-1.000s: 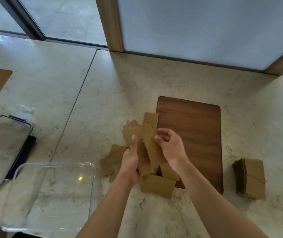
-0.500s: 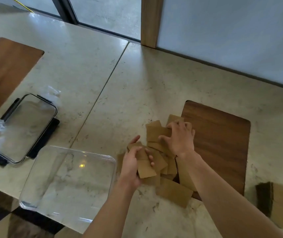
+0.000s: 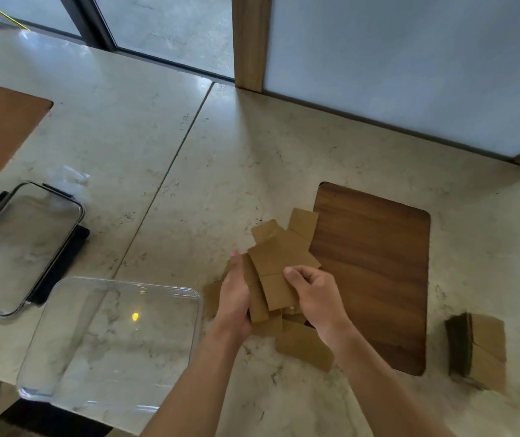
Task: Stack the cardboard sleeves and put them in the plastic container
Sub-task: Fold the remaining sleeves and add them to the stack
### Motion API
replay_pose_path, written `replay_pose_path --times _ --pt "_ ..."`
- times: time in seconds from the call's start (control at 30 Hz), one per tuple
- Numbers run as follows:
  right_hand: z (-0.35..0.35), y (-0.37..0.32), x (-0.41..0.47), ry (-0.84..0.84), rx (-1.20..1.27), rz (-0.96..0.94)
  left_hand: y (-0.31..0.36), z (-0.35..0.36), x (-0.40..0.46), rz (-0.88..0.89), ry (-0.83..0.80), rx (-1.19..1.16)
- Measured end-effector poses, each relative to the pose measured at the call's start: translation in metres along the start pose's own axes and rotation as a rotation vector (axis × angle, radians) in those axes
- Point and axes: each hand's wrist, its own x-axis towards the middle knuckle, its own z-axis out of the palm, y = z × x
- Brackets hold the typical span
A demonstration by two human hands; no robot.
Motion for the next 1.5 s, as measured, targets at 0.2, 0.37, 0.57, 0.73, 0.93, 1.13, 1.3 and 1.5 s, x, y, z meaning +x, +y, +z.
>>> replay_pose_path --times 0.2,0.37,0.57,0.73,0.93,1.13,1.3,1.5 --pt "-0.008 0.001 -0.009 0.088 0.053 -0.024 -0.001 -0.011 -0.005 -0.089 0.041 -0.042" --pt "-0.009 0.005 -0.015 0.132 0.071 -0.013 0.003 -0.01 -0.015 -0.054 -0.152 -0.247" --pt "0.007 0.018 -0.022 0.064 -0.344 -0.177 -0.002 -0.004 -0.014 -0.101 -0.07 -0.044" --pt "-0.007 0.018 0.021 0.269 -0.579 -0.172 -0.004 -0.009 -0.009 -0.096 -0.023 -0.238" --pt "-0.012 0.021 0.053 0.231 -0.926 -0.078 -0.002 -0.014 -0.007 -0.111 0.014 -0.372" --pt "-0.035 0.011 0.037 0.362 -0.358 -0.094 0.0 0.001 0.008 -0.055 0.07 -0.187" --pt "-0.024 0.007 0.01 0.168 0.048 -0.024 0.001 0.02 0.009 0.084 0.03 0.092" --pt "-0.004 0.023 0.02 0.284 -0.419 -0.206 0.001 0.013 0.008 0.006 0.025 -0.153"
